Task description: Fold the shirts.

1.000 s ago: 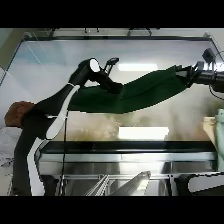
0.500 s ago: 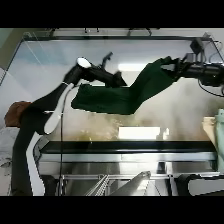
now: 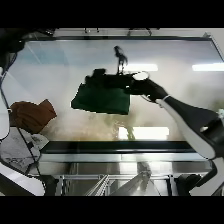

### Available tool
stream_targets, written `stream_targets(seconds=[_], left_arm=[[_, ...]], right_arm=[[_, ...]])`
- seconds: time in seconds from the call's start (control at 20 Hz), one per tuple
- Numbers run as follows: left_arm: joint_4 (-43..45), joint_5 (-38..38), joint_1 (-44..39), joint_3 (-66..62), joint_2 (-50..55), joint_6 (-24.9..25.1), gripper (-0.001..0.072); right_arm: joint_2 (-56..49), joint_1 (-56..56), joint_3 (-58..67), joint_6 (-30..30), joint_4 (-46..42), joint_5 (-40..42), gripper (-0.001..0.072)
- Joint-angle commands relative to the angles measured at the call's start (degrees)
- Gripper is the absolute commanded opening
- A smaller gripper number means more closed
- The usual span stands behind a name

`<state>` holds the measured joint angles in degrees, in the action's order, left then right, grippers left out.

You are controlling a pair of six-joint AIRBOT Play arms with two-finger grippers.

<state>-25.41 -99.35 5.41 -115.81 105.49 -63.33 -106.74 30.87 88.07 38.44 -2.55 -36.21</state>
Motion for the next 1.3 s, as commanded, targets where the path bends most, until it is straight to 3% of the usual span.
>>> stream_targets(seconds=[0.0,0.05,0.1,0.15,0.3,0.45,0.65,0.7,0.75,0.8,1.05,1.2,1.25], left_arm=[[-1.1,-2.3,1.4,6.1,-5.9,0.8,0.0023],[-1.1,-2.3,0.8,8.5,-7.0,0.8,0.0022],[-1.1,-2.3,0.6,10.7,-7.8,0.8,0.0022],[-1.1,-2.4,0.0,12.7,-8.5,0.8,0.0022],[-1.1,-4.9,-1.3,18.7,-10.3,0.8,0.0022],[-1.0,-6.9,-1.9,25.0,-12.7,1.2,0.0021],[3.3,-6.9,-1.9,33.1,-16.1,5.3,0.0022],[4.4,-7.0,-1.9,34.4,-16.4,5.4,0.0022],[4.7,-7.0,-1.9,35.1,-16.4,5.4,0.0022],[4.8,-6.8,-1.9,35.8,-16.4,5.4,0.0022],[4.8,-6.6,-1.3,36.2,-16.3,6.8,0.0022],[4.8,-6.6,-1.1,36.2,-16.3,6.8,0.0022],[4.8,-6.6,-1.1,36.2,-16.3,6.8,0.0022]], right_arm=[[-8.5,6.6,8.0,-2.2,4.6,1.3,0.0642],[-8.3,6.3,8.0,-2.2,6.5,-1.0,0.0465],[-7.8,5.2,8.0,-2.1,6.2,-4.8,0.0116],[-7.1,3.2,8.0,-0.5,6.0,-10.3,0.0015],[-4.3,-4.1,7.9,9.8,-2.4,-24.5,0.0013],[2.1,-11.8,5.1,21.4,-20.3,-34.3,0.0011],[14.2,-23.4,-6.9,29.0,-35.3,-31.6,0.0016],[15.1,-25.3,-9.6,29.9,-35.4,-29.6,0.0135],[14.9,-26.7,-11.6,30.8,-35.5,-27.6,0.0476],[14.1,-27.3,-13.0,31.6,-35.5,-25.9,0.0579],[4.0,-24.0,-13.9,33.9,-33.7,-22.8,0.0594],[-1.7,-20.1,-13.7,33.8,-26.7,-19.7,0.0593],[-3.0,-19.0,-13.5,33.6,-23.2,-19.3,0.0541]])
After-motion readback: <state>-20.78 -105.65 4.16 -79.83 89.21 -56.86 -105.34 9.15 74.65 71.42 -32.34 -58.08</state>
